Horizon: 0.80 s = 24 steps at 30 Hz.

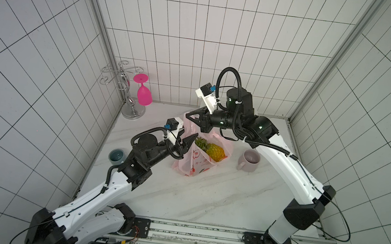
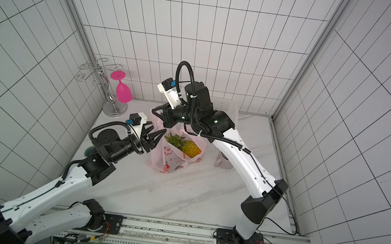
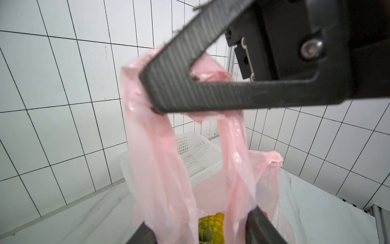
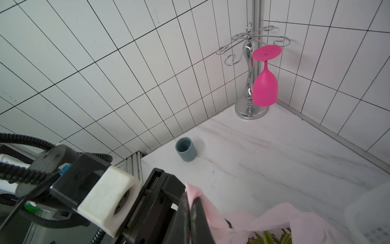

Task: Place the pineapple into a plastic bag & tie a knot
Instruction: Cross the plastic bag at the center of the board.

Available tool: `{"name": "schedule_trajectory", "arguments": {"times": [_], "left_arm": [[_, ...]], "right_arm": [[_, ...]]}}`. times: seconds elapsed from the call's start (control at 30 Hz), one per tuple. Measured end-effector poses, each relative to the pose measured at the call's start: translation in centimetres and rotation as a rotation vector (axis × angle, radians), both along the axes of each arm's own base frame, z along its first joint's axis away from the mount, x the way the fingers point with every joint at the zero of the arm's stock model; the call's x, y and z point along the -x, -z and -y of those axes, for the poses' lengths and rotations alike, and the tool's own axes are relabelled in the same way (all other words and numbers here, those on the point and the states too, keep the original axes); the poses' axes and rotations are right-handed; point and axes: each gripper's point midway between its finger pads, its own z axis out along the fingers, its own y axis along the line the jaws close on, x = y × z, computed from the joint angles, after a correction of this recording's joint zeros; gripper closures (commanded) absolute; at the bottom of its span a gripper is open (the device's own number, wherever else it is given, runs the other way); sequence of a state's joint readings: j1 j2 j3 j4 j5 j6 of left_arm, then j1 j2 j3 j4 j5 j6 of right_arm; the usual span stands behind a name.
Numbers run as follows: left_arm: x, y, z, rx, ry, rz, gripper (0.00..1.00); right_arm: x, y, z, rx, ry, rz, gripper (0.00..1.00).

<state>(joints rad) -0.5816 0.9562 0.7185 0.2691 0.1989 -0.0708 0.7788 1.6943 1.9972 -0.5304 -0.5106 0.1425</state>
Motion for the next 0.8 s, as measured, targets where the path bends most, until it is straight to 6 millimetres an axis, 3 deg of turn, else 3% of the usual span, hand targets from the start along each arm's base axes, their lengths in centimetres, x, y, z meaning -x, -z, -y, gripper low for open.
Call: {"name": "schedule_trajectory", "arguments": {"times": [0.3, 0.43, 0.5, 0.57, 0.67, 0.8], "left_arm": [[-0.7, 1.0, 0.9, 0.028, 0.008, -0.048, 0.64], [-0.9, 0.8, 0.9, 0.042, 0.005, -0.048, 0.89], [-1.1, 0.9, 0.9, 0.048, -0.002, -0.054, 0.99], [-1.3, 1.3, 0.9, 0.047, -0.009, -0.07, 1.0], [-1.5, 1.6, 0.7, 0.043, -0.027, -0.087, 1.0], [-1.6, 1.7, 0.3, 0.043, -0.041, -0.095, 1.0]], "right_arm": [[-1.1, 0.1, 0.3, -0.027, 0.077, -0.023, 1.0], [-1.3, 0.2, 0.2, -0.034, 0.086, -0.029, 1.0], [-1.4, 0.2, 0.4, -0.032, 0.093, -0.033, 0.69], [-2.0, 0.1, 1.3, -0.032, 0.124, -0.03, 0.51], [-2.8, 0.0, 4.5, -0.015, 0.223, -0.013, 0.34], [-1.9, -0.4, 9.1, 0.025, 0.335, 0.018, 0.25]]}}
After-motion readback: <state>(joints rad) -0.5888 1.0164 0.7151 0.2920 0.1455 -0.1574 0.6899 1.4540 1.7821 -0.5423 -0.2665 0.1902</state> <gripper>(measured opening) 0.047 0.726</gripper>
